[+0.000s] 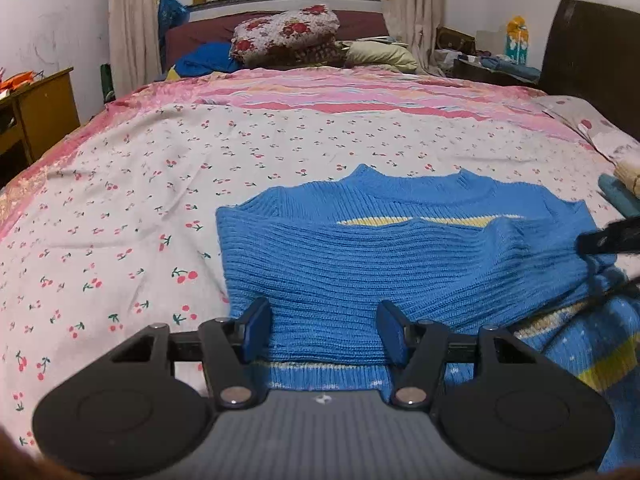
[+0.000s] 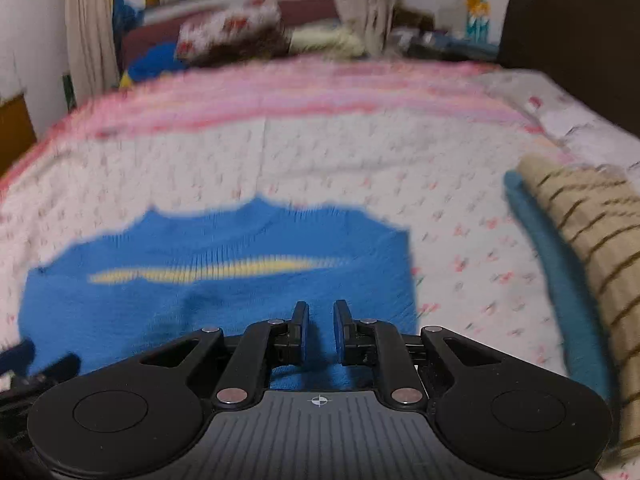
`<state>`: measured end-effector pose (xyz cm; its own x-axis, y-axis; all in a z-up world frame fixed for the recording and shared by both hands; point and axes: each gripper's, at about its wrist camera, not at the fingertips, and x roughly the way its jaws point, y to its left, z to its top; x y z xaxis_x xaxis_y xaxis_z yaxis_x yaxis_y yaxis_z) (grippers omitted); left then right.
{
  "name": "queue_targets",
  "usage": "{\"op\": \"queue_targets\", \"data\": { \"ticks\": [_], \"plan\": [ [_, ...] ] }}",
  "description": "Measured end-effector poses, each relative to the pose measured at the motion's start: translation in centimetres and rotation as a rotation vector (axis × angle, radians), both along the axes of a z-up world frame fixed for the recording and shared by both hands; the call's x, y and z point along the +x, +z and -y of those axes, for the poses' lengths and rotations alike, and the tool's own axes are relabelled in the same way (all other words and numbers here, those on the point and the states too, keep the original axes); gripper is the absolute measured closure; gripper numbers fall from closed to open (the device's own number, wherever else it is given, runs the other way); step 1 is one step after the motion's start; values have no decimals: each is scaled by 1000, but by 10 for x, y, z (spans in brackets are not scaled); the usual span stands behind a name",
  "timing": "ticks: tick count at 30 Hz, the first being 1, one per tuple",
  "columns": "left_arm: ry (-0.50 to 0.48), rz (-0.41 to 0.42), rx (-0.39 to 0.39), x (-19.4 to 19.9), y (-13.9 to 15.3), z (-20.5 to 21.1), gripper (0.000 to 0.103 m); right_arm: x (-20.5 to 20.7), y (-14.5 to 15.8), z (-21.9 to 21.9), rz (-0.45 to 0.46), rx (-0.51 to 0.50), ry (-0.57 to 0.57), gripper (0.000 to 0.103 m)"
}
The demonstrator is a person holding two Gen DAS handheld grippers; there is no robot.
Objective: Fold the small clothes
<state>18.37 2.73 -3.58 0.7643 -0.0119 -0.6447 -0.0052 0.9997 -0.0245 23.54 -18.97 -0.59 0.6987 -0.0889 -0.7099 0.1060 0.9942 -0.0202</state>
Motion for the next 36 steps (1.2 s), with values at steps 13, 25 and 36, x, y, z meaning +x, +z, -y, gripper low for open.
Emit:
{"op": "queue_targets", "data": {
  "ticks": [13,25,36],
  "plan": [
    [17,-4,-65,-7,8,-14,39,2,-9,24,1,88,-18,89],
    [-39,-57,-72,-27,21,-21,39,-28,12,44,5,223,46,87],
    [-102,-133,-98,-106,33,-39,39,-127,17,77,-141,224,115,78]
  ]
}}
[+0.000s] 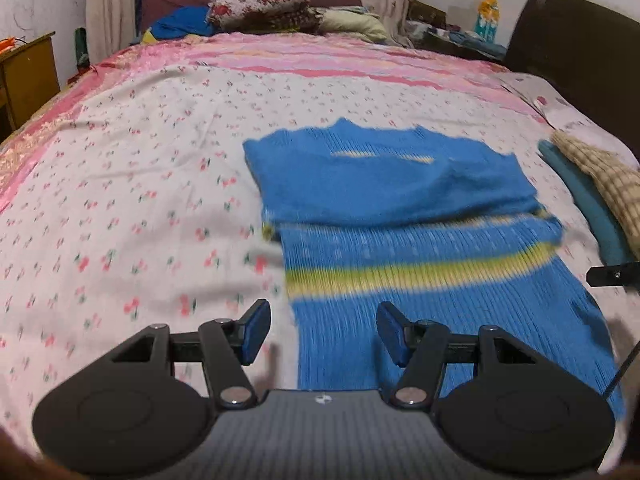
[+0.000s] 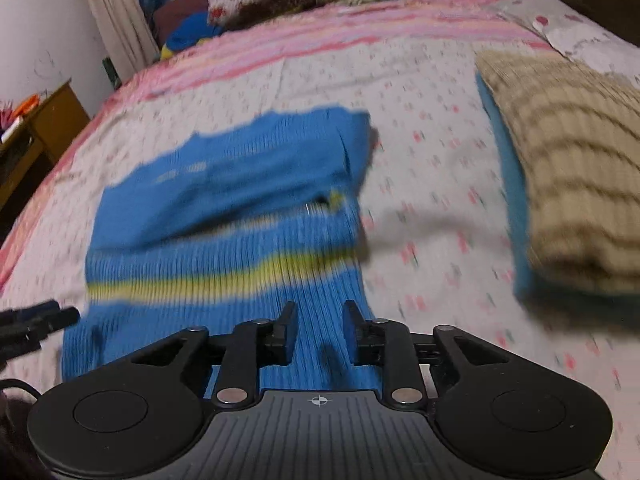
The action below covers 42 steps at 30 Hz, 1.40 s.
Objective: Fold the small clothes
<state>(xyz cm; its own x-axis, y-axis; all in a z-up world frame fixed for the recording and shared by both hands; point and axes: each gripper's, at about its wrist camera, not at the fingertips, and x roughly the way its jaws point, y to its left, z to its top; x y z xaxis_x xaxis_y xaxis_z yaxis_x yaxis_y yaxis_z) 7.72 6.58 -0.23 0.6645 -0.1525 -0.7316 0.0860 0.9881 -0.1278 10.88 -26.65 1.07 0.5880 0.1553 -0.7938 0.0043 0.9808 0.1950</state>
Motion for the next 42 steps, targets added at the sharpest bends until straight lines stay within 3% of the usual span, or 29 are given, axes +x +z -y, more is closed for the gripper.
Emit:
{"op": "queue_targets", "data": {
  "ticks": [11,21,22,24,27,33,38,42],
  "plan": [
    [8,-100,-48,-54,-1,-7,39,-74,-10,0,-184,-56,63,78],
    [-1,-114,-41,-62,-1,-2,39,-72,-35,-23,-249,-50,85,65],
    [-1,-118,-38,-62,-1,-2,39,-72,-36,-22,-248,-51,89,67],
    [-2,-122,-35,-63,-1,-2,39,-74,-35,-19,-245,-59,91,86],
    [-3,-128,-34,-63,-1,-2,39,-79,-29,-2,-241,-45,65,101],
    [-8,-172,-37,-65,-3,-2,39,-92,-10,30,-200,-57,-18,101],
    [-4,-236,-23,-64,-9,1,39,-89,-14,21,-209,-46,7,100],
    [-16,-270,-9,-66,-13,5,39,-87,-24,17,-226,-43,4,91]
  ]
}}
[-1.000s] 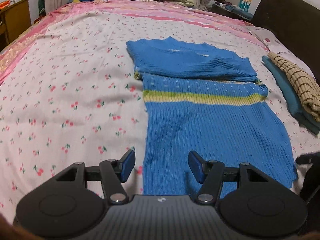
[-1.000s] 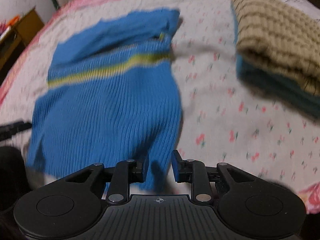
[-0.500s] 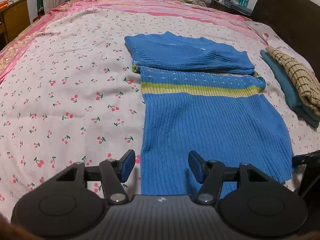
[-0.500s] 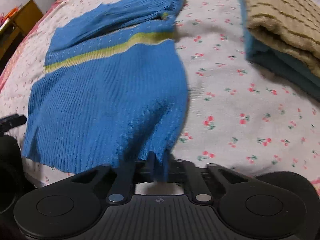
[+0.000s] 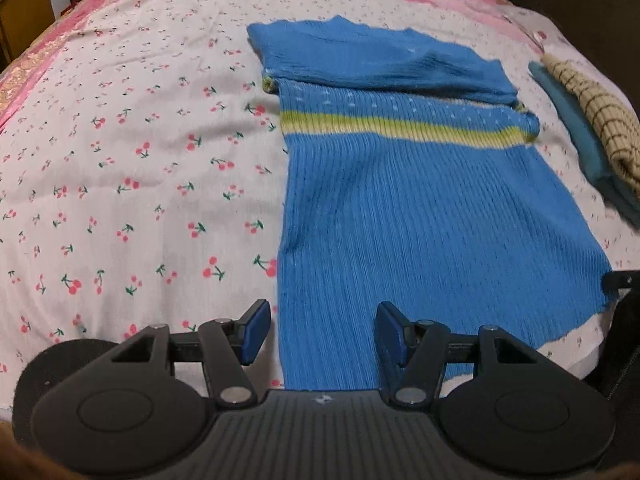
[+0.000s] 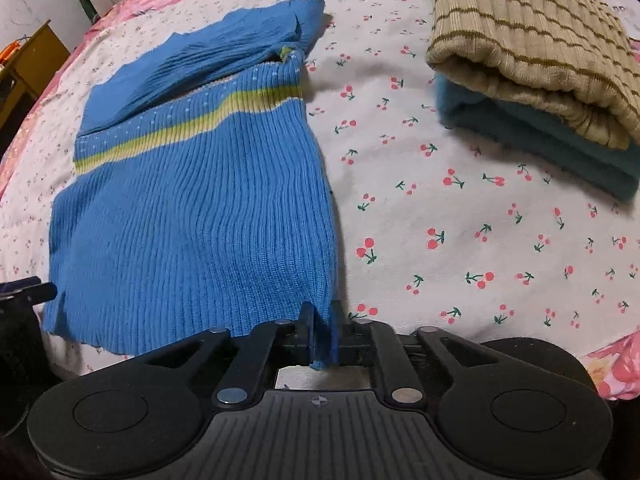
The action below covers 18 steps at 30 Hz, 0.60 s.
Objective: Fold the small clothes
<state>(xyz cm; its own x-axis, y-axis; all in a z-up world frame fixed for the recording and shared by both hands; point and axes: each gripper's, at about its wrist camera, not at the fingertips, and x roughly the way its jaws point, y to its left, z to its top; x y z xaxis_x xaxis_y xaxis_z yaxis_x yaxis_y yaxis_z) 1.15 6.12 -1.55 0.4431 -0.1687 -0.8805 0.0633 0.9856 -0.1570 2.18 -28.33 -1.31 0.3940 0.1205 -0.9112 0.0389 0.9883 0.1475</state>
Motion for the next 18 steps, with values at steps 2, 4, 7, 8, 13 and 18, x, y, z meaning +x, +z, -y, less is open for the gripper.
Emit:
{"op": "queue_targets", "data": {
  "ticks": [2,4,7,8,13,18],
  "plan": [
    [-2,-19,8,2,-3,1,39,0,0,1,0,-4,-5,91],
    [8,-46,7,6,-9,1,39,1,0,3,5,5,-17,90],
    [14,-72,5,9,-14,2,41,4,-2,6,7,21,-31,82],
    [14,-75,5,9,-15,2,43,5,-3,6,3,26,-35,76],
    [25,-75,-15,9,-14,0,61,10,-12,3,-15,52,-41,74],
    [71,-55,-63,8,-10,-9,86,13,-16,-2,-19,49,-31,73]
  ]
}}
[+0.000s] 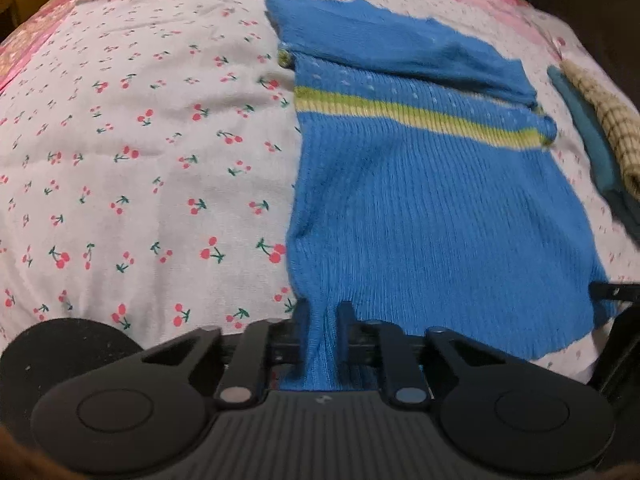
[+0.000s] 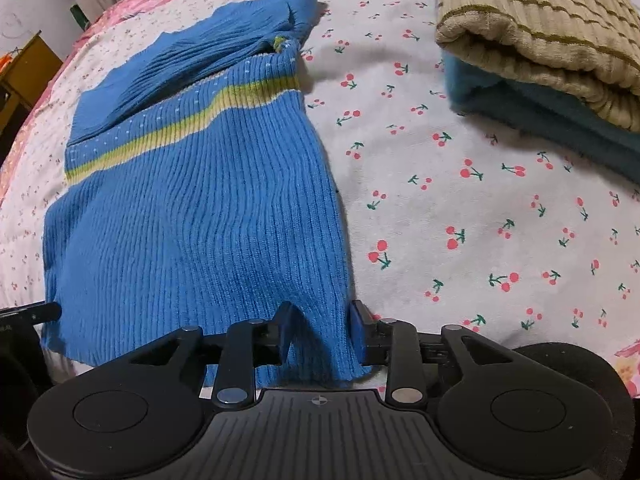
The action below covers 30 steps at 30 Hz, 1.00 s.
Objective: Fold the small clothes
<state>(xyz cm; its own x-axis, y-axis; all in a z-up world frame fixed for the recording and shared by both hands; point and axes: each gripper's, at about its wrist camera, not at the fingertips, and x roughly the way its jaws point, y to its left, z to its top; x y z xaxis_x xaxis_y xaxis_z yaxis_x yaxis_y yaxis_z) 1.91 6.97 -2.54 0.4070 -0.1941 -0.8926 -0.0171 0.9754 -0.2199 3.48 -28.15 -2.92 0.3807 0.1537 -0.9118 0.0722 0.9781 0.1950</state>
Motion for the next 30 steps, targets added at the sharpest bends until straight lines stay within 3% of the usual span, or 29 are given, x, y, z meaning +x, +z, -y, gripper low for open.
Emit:
{"op": "queue_targets", "data": {
  "ticks": [2,5,17,26,30],
  "plan": [
    [16,14,-23,-1,3,-4,89,0,0,1,2,12,-1,76],
    [30,25,-65,-1,5,-8,90,-1,1,4,14,67,-19,90],
    [117,76,-238,10,12,-31,92,6,26,9,141,308,-83,92],
    [106,106,-254,26,15,-36,92,21,29,10,172,338,-109,93],
    [85,72,-181,21,11,-34,91,25,28,7,171,333,-101,93]
  ]
}}
